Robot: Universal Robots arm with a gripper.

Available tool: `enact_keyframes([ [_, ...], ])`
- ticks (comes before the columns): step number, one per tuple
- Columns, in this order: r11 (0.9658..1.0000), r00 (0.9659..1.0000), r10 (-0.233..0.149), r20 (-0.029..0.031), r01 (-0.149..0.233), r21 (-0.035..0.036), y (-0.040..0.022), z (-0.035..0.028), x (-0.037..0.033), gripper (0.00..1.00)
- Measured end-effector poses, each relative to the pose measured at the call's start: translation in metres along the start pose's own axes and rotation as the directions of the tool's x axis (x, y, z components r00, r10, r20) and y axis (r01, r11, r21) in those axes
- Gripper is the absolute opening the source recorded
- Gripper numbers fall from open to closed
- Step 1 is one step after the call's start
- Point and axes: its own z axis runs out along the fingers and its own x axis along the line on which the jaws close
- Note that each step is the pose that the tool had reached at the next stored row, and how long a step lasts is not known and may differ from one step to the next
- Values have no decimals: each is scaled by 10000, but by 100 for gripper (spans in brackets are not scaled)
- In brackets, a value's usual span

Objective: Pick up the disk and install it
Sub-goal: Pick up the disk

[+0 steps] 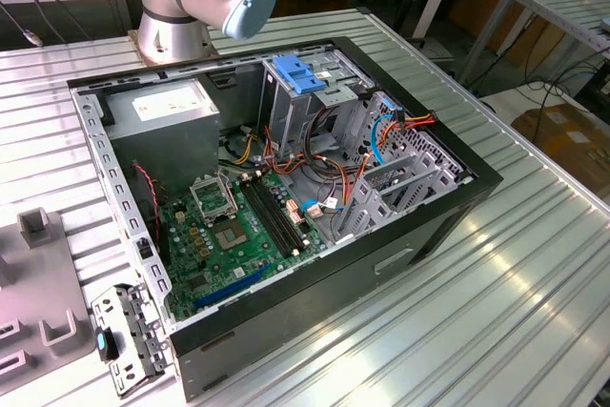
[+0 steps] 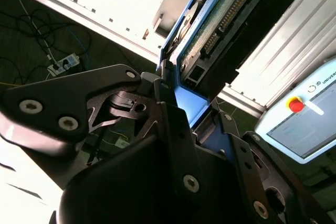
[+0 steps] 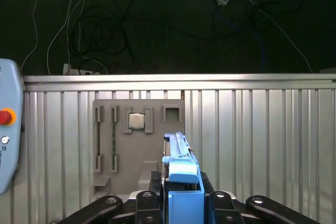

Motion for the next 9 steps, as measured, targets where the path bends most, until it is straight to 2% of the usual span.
enact_keyframes([
  [3, 10000, 10000, 0, 0, 0, -1, -49, -1, -1, 37],
  [6, 10000, 10000, 0, 0, 0, -1, -134, -3, -2, 37],
  [9, 10000, 10000, 0, 0, 0, -1, -181, -4, -3, 37],
])
